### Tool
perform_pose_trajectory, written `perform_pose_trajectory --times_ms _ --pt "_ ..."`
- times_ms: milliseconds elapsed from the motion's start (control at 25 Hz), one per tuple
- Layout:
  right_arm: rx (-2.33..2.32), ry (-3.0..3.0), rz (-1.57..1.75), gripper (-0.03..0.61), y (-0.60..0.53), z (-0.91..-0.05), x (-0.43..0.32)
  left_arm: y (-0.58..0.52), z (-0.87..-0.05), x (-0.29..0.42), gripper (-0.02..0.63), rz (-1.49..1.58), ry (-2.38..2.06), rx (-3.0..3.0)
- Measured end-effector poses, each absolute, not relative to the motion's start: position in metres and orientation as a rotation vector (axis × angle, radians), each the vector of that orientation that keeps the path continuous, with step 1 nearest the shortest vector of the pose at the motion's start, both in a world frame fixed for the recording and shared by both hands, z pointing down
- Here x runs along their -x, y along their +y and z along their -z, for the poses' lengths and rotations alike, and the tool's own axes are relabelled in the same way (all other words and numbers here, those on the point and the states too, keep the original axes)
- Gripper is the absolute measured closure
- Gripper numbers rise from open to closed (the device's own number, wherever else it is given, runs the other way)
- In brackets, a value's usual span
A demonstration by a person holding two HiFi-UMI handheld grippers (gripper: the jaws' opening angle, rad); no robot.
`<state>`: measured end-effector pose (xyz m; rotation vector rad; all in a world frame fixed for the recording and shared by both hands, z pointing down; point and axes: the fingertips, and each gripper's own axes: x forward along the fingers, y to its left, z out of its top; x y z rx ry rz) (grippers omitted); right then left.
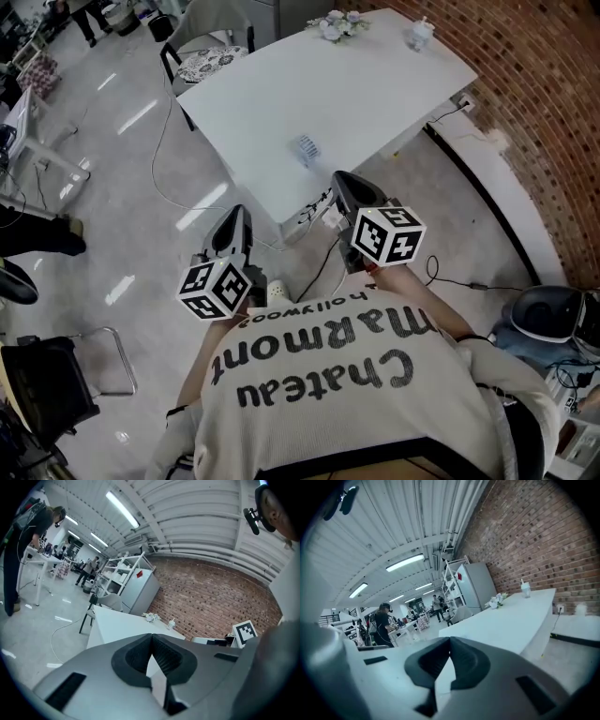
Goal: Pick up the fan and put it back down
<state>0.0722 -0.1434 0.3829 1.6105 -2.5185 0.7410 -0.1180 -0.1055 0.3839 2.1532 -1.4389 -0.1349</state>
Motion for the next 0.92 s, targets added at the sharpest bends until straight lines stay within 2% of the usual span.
perform_pose_trajectory --times_ms 920 --pt "-1.529 -2.532 -0.787 0.575 -0.079 -0.398 -0.122 -0.034 -0.39 0.065 0.612 0.098 -1.485 -2.113"
